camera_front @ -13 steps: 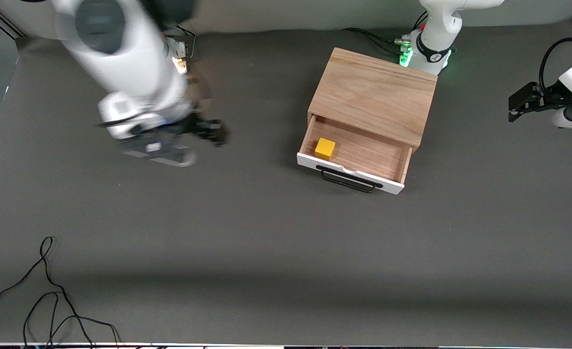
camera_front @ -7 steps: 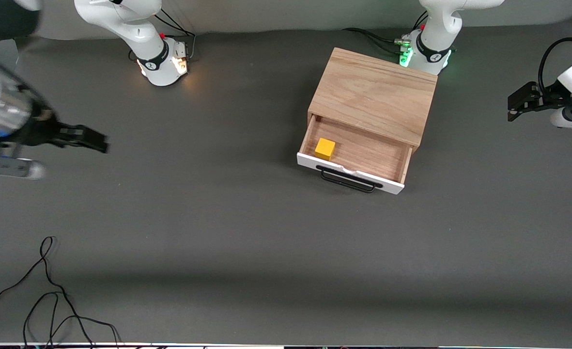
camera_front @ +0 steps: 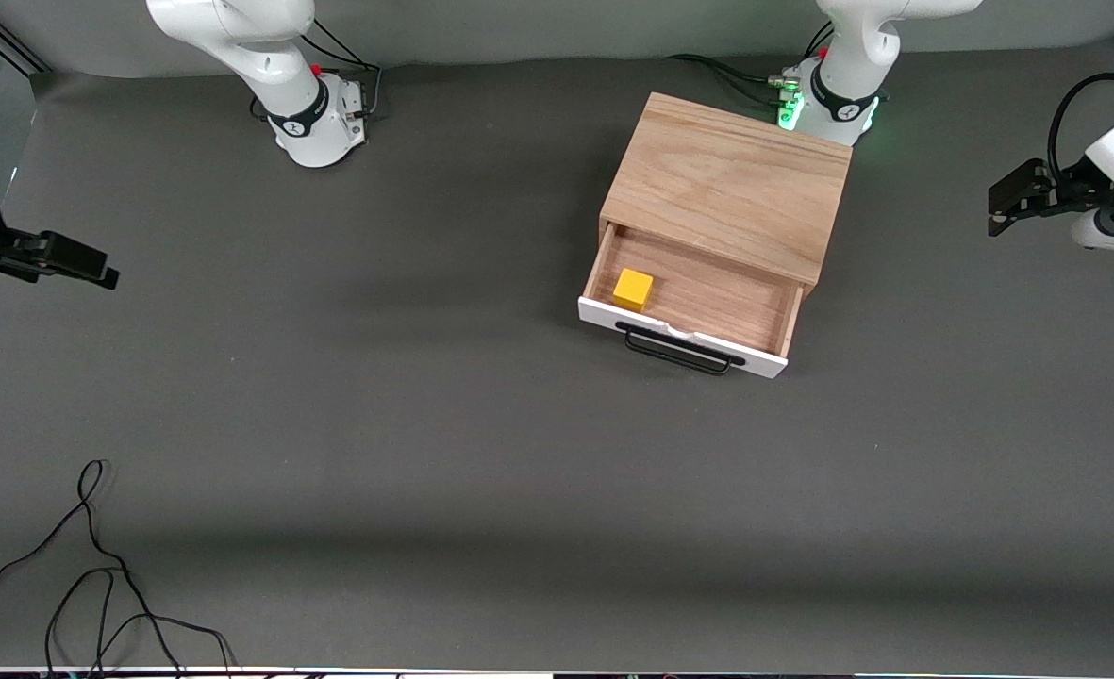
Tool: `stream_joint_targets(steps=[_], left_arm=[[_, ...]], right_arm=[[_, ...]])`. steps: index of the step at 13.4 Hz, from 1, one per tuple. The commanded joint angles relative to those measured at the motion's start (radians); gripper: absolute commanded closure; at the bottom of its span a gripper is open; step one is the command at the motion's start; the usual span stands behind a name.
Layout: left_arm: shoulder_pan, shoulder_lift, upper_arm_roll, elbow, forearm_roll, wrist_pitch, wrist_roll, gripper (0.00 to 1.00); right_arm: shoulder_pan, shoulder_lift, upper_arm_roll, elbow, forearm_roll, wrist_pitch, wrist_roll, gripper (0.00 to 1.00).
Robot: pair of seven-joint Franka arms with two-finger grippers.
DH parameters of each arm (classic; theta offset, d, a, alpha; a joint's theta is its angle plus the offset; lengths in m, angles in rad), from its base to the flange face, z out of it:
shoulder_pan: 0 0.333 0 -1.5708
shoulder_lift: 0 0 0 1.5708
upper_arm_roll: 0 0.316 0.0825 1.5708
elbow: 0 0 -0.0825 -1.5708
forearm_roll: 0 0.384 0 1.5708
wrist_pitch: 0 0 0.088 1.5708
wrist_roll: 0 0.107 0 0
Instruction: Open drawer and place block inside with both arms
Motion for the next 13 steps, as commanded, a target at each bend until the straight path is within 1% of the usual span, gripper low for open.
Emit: stream_joint_targets(steps=[1,4,7,13], left_arm=[[0.000,0.002,0.001,0.017,-0.011,-0.019,0.013,0.00],[0.000,0.002,0.001,0.017,-0.011,-0.019,0.013,0.00],[-0.001,0.002,0.001,0.017,-0.011,-0.019,0.013,0.00],[-0.001,0.002,-0.001,0.017,-0.011,-0.020,0.013,0.00]], right_arm=[[-0.003,-0.046,-0.047,-0.100,0.005,0.070,-0.046,0.00],[0.003,-0.067,-0.052,-0.136,0.004,0.096,-0.064,0.00],[-0.020,-0.055,-0.039,-0.114,0.001,0.091,-0.080,0.00],[-0.012,-0.064,-0.036,-0.119,-0.010,0.085,-0.076,0.00]])
